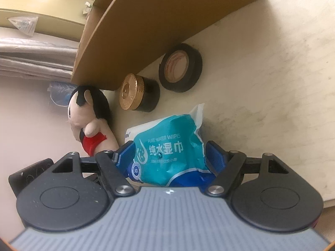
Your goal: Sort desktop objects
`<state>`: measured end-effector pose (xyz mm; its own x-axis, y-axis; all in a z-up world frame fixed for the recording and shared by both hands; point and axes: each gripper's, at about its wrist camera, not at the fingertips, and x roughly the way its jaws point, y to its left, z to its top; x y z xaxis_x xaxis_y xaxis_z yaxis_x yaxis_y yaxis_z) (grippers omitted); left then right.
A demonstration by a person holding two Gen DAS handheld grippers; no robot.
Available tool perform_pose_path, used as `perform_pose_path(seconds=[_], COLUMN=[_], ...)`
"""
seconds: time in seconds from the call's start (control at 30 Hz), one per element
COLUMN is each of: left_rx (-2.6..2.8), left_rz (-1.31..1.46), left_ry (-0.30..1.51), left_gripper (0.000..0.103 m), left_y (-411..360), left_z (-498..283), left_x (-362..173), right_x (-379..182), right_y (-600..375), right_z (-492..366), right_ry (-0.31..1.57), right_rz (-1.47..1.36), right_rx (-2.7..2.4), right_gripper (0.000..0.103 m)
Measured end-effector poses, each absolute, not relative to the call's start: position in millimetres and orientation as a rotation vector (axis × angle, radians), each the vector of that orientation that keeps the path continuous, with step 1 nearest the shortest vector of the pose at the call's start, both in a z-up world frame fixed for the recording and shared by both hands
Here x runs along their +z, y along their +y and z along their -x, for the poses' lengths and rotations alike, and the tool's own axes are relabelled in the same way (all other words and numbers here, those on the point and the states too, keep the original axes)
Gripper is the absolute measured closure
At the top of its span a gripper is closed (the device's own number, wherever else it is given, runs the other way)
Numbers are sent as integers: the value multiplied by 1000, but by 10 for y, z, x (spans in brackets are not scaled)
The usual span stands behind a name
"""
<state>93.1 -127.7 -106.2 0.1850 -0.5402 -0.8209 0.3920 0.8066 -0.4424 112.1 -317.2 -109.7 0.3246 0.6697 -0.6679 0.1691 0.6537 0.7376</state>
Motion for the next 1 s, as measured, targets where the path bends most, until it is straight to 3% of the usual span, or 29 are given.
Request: perform_pose_path(seconds=[0.13,0.43,1.0], left_rx=[-660,-657,-668], left_rz=[124,95,73], left_ry=[1207,1205,1156], left_gripper=[0,0,0], left_y=[-1319,-1422,-1133], left_z=[-1036,-1103,-890], left_x=[-1093,-1092,-963], right_x=[-1104,-1069,-987], right_y=[-3140,-3131,-3112], right_z=[-1158,-1163,-1132], right_ry=[1224,1216,1188], right_rz=[-832,-814,-753], right_rx=[392,391,392], right_gripper=[28,41,44])
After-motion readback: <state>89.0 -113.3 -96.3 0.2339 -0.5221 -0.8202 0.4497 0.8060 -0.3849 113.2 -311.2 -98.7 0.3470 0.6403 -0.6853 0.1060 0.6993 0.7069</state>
